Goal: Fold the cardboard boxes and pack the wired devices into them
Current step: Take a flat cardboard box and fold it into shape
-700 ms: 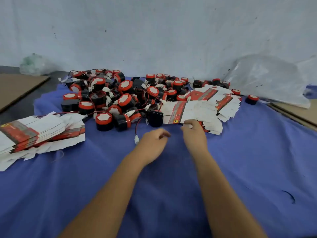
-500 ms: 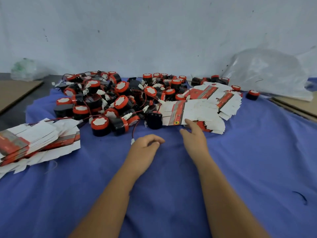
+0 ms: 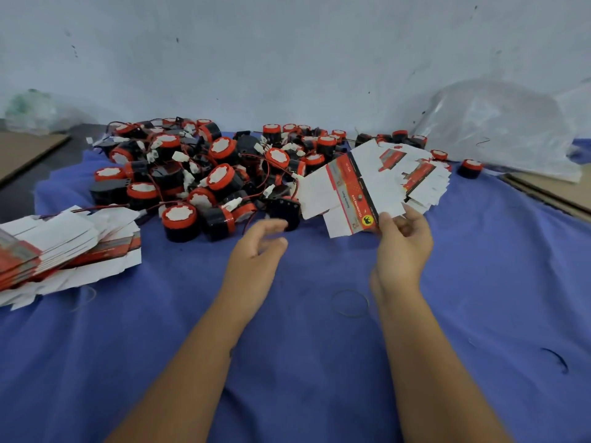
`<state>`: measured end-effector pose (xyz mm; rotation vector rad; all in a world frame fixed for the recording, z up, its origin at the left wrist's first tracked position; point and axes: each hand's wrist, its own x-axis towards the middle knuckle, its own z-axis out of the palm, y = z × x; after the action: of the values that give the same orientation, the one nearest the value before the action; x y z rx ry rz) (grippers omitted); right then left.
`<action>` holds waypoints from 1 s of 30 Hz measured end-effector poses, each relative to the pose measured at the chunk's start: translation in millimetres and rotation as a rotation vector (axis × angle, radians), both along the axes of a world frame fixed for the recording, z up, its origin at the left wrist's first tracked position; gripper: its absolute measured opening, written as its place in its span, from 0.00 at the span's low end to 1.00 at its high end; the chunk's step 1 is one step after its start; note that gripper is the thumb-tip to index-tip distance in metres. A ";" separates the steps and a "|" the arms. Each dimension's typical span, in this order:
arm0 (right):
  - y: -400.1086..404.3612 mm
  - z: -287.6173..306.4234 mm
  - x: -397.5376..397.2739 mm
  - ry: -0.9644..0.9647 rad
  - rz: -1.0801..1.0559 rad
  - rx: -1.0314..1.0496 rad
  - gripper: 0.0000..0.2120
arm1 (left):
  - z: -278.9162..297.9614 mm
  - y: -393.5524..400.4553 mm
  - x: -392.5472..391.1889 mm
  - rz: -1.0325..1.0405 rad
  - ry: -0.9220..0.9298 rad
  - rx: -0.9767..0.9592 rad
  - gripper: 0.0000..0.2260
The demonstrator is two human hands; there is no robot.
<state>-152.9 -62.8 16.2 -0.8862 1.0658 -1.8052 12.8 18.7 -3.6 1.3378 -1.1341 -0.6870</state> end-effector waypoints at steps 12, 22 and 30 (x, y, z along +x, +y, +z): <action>1.8 6.2 0.8 -0.473 0.113 0.036 0.09 | 11.9 6.7 12.0 0.231 0.100 -0.276 0.17; 3.1 3.6 0.3 -0.411 0.170 0.165 0.10 | 10.8 7.6 9.5 0.194 0.154 -0.372 0.18; 15.1 3.8 23.6 -0.072 0.503 -0.157 0.10 | 9.0 9.3 10.7 0.201 -0.056 -0.350 0.23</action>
<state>-129.3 -47.7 20.0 -1.0636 0.5900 -1.4922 23.5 28.0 5.4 1.1551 -1.0884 -0.2902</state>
